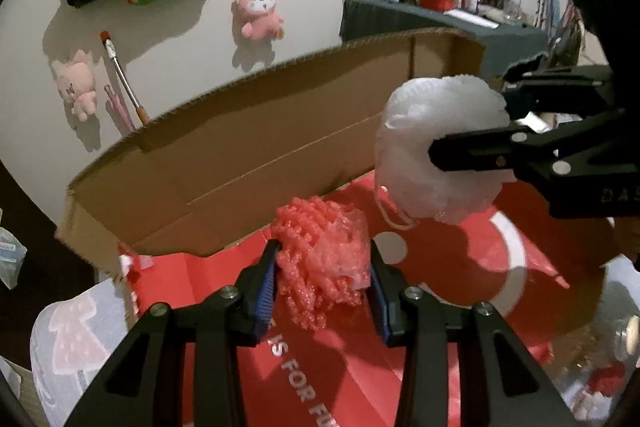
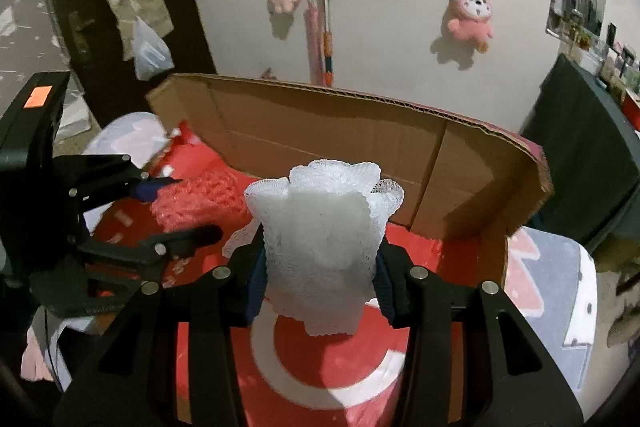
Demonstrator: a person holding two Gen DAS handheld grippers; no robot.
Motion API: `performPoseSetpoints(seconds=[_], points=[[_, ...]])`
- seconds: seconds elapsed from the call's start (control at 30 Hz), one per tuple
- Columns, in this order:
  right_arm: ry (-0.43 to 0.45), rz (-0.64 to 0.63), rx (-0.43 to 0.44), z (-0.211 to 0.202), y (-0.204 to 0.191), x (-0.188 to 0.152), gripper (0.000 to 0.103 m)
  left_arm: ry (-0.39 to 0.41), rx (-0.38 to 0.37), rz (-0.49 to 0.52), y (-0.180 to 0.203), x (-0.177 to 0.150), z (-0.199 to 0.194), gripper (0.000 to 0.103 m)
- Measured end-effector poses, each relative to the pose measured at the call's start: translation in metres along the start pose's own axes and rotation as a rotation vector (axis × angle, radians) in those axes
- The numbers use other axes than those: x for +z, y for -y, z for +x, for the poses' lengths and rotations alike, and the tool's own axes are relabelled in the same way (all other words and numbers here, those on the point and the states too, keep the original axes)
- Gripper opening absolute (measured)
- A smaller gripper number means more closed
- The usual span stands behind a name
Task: Organize soft objects
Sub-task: 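Carry the red mesh net and white bath puff into the cardboard box, then open both tools to release the items and lift out of the box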
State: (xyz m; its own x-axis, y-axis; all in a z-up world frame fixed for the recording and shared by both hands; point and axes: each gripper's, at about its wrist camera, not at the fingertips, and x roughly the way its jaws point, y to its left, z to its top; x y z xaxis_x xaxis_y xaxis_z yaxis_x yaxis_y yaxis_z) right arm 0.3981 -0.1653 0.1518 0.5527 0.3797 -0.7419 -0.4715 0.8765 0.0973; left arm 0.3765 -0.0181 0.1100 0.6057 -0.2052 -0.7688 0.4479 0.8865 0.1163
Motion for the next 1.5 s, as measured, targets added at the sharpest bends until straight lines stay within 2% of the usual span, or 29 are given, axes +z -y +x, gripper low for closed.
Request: performPoseSetpoints(seconds=[0.23, 0.33, 0.57, 1.07, 1.27, 1.4, 1.5], points=[[-0.066, 0.060, -0.035, 0.036, 0.019, 0.008, 0.043, -0.046, 0.011, -0.026, -0.007, 0.005, 0.027, 0.043], [-0.081, 0.094, -0.019, 0.047, 0.024, 0.007, 0.043, -0.062, 0.009, -0.033, -0.009, 0.004, 0.037, 0.044], [-0.121, 0.102, -0.029, 0.067, 0.025, 0.000, 0.048, -0.089, 0.038, -0.026, -0.007, -0.003, 0.056, 0.048], [-0.155, 0.146, -0.022, 0.064, 0.031, -0.006, 0.058, -0.097, 0.041, -0.038, -0.004, -0.005, 0.052, 0.050], [-0.154, 0.184, 0.005, 0.063, 0.036, -0.007, 0.065, -0.100, 0.035, -0.045, -0.005, -0.002, 0.050, 0.054], [-0.153, 0.191, 0.017, 0.063, 0.037, -0.008, 0.071, -0.094, 0.034, -0.051, -0.005, -0.002, 0.048, 0.063], [-0.152, 0.195, 0.017, 0.061, 0.036, -0.007, 0.072, -0.081, 0.030, -0.063, -0.012, -0.004, 0.048, 0.074]])
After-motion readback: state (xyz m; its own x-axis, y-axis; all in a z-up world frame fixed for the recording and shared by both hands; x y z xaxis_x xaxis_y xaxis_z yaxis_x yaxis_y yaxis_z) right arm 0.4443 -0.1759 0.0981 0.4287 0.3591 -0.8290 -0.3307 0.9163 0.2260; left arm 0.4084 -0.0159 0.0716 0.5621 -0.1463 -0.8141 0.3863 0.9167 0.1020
